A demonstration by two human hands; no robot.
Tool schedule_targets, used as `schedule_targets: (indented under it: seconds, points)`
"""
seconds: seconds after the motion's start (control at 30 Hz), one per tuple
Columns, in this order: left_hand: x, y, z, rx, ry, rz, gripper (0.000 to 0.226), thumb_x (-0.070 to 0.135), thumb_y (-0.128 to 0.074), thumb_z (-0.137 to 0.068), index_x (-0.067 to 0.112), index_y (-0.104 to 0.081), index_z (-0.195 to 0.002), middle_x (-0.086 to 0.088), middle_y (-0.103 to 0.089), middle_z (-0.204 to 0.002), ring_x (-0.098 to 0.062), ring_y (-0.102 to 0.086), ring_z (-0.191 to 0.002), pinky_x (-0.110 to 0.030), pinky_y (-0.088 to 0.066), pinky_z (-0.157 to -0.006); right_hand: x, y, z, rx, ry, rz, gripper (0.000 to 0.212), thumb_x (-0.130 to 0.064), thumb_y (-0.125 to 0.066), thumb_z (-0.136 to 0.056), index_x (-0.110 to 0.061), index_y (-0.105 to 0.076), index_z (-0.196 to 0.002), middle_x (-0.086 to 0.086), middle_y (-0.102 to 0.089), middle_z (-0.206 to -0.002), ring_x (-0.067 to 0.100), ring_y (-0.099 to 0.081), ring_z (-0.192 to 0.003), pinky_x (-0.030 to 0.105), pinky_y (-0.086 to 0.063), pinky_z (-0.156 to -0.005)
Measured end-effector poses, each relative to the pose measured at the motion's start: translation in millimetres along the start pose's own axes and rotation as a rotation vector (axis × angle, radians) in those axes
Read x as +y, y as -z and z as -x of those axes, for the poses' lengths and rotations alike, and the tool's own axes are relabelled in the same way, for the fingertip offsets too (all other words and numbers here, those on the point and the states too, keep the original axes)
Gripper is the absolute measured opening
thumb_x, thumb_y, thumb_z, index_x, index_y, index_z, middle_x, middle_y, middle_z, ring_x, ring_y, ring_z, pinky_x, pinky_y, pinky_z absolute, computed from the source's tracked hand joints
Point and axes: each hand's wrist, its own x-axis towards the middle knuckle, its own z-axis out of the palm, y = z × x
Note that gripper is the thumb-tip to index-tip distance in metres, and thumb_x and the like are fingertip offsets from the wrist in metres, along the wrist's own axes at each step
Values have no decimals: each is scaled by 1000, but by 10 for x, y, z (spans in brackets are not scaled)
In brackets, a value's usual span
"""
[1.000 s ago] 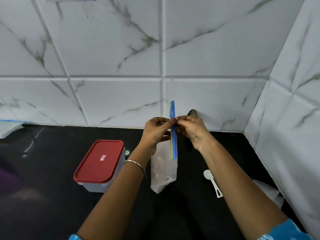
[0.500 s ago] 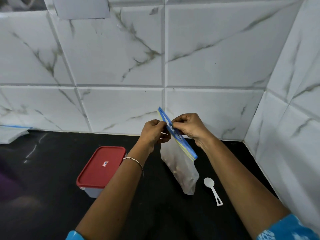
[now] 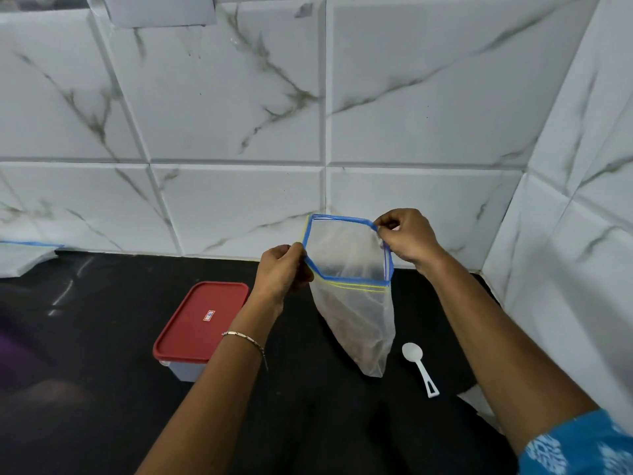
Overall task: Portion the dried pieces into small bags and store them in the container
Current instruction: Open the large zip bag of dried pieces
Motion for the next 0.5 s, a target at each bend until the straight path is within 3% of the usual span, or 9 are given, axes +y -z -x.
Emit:
schedule_targets:
  seconds: [0.1,0.17,0.3,0.4,0.5]
  points:
    - [-5,61,15,19,-50,-97,17,17,-55,-84,6,-53,-70,-3,-48,-49,-19,-42,-49,-25,-38,-50,-19,36,-29,-23,94,140,21,-6,-54,-90,-18,-71,-89,-5,-65,-85,18,-65,-79,26,-47,-72]
    - [18,78,-2,50,-106,-215,22,19,-60,-81,10,-48,-65,2,-40,-49,-15,-34,-48,-25,-30,-49,-61,32,-46,-47,168,197,21,-6,-54,-91,-19,-71,-89,-8,-62,-84,15,-60,-78,23,-40,-70]
    - [198,49,-35,124,-299,-320,32,20,-71,-75,19,-43,-60,7,-45,-58,-14,-39,-56,-28,-35,-58,-192,8,-65,-74,299,253,20,-6,-55,-93,-17,-72,-90,-5,-63,-89,15,-58,-78,25,-41,-70]
    - [353,36,-75,165,-511,-537,20,24,-75,-78,30,-56,-74,5,-58,-98,-16,-52,-95,-29,-41,-79,-276,-26,-75,-85,377,263,19,-6,-56,-93,-17,-71,-93,-2,-60,-93,16,-57,-79,29,-46,-75]
    - [434,60,-166,111,-579,-937,16,25,-70,-84,37,-67,-95,5,-47,-133,-21,-37,-128,-41,-34,-99,-316,-72,-74,-100,422,265,19,-4,-56,-92,-16,-71,-95,-2,-60,-95,16,-57,-81,29,-47,-77]
